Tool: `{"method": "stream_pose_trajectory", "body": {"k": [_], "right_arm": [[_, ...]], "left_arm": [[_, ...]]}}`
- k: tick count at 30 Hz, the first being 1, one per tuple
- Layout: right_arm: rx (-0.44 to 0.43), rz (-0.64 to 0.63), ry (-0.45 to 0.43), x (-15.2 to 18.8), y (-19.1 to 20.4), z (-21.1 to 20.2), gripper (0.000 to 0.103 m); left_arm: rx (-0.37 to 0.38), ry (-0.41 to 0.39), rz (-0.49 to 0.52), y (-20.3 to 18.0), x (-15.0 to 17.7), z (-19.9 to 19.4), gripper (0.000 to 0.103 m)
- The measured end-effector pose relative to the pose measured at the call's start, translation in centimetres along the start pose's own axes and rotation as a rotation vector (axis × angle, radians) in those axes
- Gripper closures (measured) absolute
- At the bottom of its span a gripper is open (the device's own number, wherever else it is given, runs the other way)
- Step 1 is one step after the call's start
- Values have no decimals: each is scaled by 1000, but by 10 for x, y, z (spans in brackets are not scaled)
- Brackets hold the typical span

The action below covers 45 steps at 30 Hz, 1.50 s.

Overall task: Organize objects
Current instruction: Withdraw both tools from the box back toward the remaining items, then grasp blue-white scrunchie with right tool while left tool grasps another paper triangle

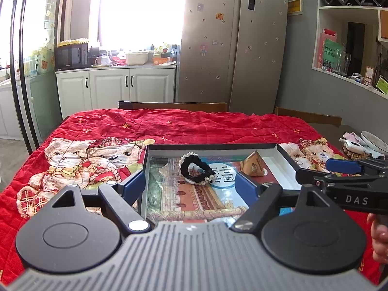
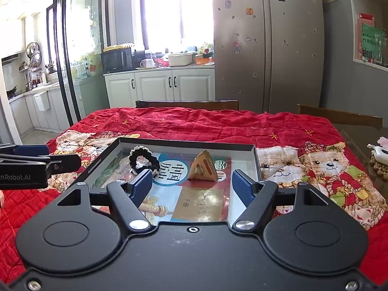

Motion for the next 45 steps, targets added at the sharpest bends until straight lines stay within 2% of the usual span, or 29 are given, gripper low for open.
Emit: {"method": "stream_pose_trajectory", "body": {"k": [11,20,27,29,45], "right_arm": [[-19,-41,12,28,4,-24,32],[-46,-108,48,63,25,-40,34],[-56,-103,84,89,33,-48,43],[-70,-88,102,95,34,-49,48],[-134,-101,177,119,50,-51,63]], "left_arm": [[5,42,26,5,27,-13,14],[47,99,49,7,58,-16,14],[75,141,107,8,83,-14,14],[82,147,104,9,87,-13,14],[116,173,51,21,106,3,17]]}}
Point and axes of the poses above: each gripper's, at about its wrist camera, not at the fingertips, and z roughly the way its jaws point, y to its left, x to its underside, the point moved 3 cm from there along z, roughly the way its jaws point, and after that the axes turned 13 degrees about x, right-handed, at the moved point
